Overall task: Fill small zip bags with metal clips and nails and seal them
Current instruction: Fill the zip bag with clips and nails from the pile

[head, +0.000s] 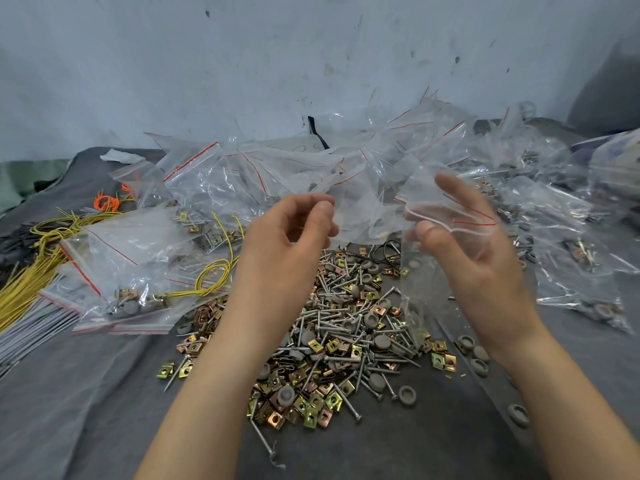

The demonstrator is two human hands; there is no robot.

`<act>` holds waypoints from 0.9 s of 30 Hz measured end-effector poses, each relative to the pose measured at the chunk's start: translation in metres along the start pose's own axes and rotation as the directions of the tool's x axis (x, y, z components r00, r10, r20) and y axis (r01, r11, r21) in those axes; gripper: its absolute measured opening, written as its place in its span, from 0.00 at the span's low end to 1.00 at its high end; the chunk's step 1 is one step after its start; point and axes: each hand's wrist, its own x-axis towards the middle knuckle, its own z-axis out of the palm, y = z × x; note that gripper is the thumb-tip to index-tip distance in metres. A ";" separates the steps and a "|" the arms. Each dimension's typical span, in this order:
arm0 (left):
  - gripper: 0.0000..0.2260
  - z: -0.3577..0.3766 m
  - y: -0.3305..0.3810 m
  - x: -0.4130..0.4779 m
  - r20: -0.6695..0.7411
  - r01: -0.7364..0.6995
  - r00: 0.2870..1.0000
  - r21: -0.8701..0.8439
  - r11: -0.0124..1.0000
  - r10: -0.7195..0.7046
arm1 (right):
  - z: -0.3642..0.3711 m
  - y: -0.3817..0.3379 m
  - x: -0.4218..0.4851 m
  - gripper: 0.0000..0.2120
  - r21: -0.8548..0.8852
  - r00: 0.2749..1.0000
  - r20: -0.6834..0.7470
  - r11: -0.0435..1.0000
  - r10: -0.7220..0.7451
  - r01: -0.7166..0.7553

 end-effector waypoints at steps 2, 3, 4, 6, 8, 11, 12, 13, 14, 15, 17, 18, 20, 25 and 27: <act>0.07 0.000 0.003 0.000 0.008 -0.017 1.000 -0.032 0.999 0.018 | 0.003 0.000 -0.001 0.25 -0.012 1.000 0.016 1.000 -0.001 0.001; 0.07 0.001 0.005 0.000 0.021 -0.029 0.999 -0.035 0.999 0.029 | 0.005 0.000 -0.002 0.25 -0.022 1.000 0.031 1.000 -0.003 0.004; 0.07 0.001 0.007 0.000 0.033 -0.039 0.999 -0.034 0.999 0.040 | 0.007 0.000 -0.003 0.25 -0.038 0.999 0.050 0.999 -0.007 0.009; 0.07 0.003 0.010 -0.001 0.049 -0.056 0.997 -0.041 0.998 0.058 | 0.012 0.001 -0.005 0.26 -0.074 0.995 0.097 0.997 -0.010 0.017; 0.07 0.004 0.013 -0.001 0.063 -0.067 0.996 -0.049 0.997 0.070 | 0.016 0.002 -0.008 0.26 -0.132 0.990 0.140 0.991 -0.015 0.034; 0.07 0.006 0.016 -0.003 0.104 -0.121 0.988 0.024 0.992 0.118 | 0.020 0.005 -0.010 0.27 -0.211 0.982 0.188 0.976 -0.017 0.057; 0.07 0.007 0.017 -0.004 0.124 -0.138 0.984 0.050 0.989 0.131 | 0.020 0.006 -0.011 0.27 -0.219 0.980 0.196 0.974 -0.017 0.061; 0.07 0.007 0.017 -0.005 0.148 -0.152 0.979 0.069 0.986 0.140 | 0.021 0.007 -0.011 0.27 -0.226 0.979 0.201 0.972 -0.020 0.066; 0.07 0.008 0.018 -0.006 0.177 -0.166 0.973 0.086 0.982 0.148 | 0.021 0.007 -0.011 0.27 -0.234 0.979 0.204 0.970 -0.022 0.070; 0.07 0.008 0.018 -0.007 0.211 -0.179 0.965 0.106 0.978 0.154 | 0.021 0.007 -0.011 0.27 -0.242 0.978 0.207 0.967 -0.022 0.073; 0.07 0.010 0.019 -0.009 0.276 -0.208 0.947 0.146 0.967 0.162 | 0.021 0.007 -0.011 0.27 -0.251 0.978 0.208 0.965 -0.025 0.078; 0.06 0.011 0.019 -0.010 0.301 -0.221 0.939 0.160 0.962 0.165 | 0.021 0.007 -0.011 0.27 -0.252 0.978 0.206 0.964 -0.028 0.081; 0.06 0.012 0.018 -0.010 0.321 -0.237 0.932 0.182 0.954 0.170 | 0.020 0.006 -0.011 0.27 -0.251 0.980 0.197 0.965 -0.030 0.080; 0.06 0.011 0.015 -0.010 0.300 -0.224 0.940 0.182 0.957 0.163 | 0.018 0.007 -0.011 0.27 -0.261 0.982 0.190 0.963 -0.013 0.064; 0.06 0.009 0.014 -0.009 0.274 -0.208 0.949 0.173 0.963 0.156 | 0.018 0.007 -0.011 0.27 -0.259 0.979 0.203 0.964 -0.011 0.065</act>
